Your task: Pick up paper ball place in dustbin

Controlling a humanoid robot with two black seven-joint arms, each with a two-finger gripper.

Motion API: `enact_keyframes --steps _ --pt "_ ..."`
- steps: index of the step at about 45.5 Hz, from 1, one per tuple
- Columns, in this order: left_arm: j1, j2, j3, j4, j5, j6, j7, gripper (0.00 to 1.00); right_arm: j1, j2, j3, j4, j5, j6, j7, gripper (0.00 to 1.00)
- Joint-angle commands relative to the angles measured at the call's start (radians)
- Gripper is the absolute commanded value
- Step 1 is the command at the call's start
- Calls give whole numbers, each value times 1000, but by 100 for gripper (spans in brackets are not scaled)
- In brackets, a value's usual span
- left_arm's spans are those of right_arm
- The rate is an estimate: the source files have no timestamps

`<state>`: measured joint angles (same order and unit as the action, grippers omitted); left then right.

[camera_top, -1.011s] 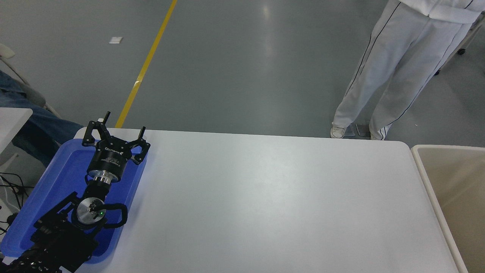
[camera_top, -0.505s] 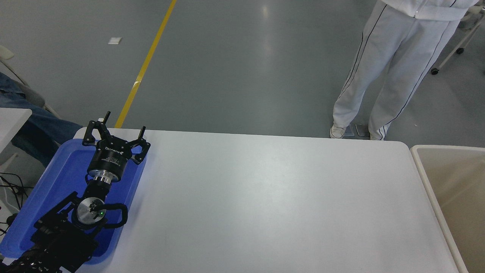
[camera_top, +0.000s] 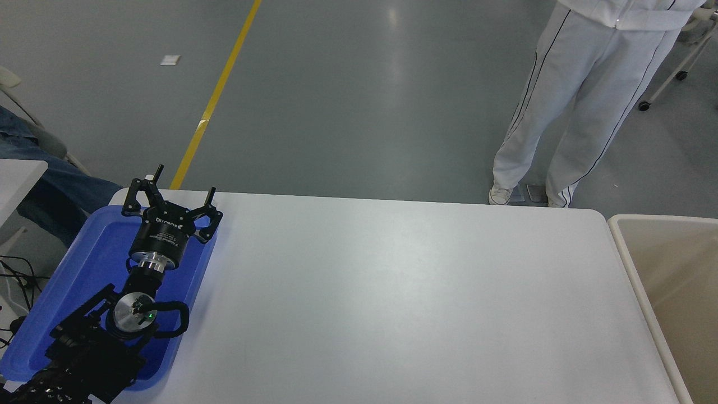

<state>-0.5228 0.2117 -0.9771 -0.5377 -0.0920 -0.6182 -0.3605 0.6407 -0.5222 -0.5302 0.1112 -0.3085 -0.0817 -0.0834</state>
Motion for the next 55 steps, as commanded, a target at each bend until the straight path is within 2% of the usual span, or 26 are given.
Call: enact_keyframes --steps 1,18,29,39,47,49,50,53,55 --pt "0 0 0 -1 0 0 0 100 10 2 1 11 0 -13 1 100" --pt "0 0 0 1 0 0 0 100 4 -1 85 11 0 -13 1 100" --pt "0 0 0 1 0 0 0 100 17 -7 243 13 0 -15 4 100" --pt "0 0 0 -1 0 0 0 100 33 -7 697 31 2 -7 7 100" --pt "0 0 0 -1 0 0 0 100 25 -45 979 155 6 -3 7 100" --pt "0 0 0 -1 0 0 0 100 19 -56 1059 205 34 -3 7 100" --pt "0 0 0 1 0 0 0 100 -4 -64 1163 258 93 3 7 100" --pt "1 0 0 1 0 0 0 100 -38 -82 1242 306 164 28 10 99" --pt "0 0 0 -1 0 0 0 100 -42 -82 1262 329 199 46 27 99"
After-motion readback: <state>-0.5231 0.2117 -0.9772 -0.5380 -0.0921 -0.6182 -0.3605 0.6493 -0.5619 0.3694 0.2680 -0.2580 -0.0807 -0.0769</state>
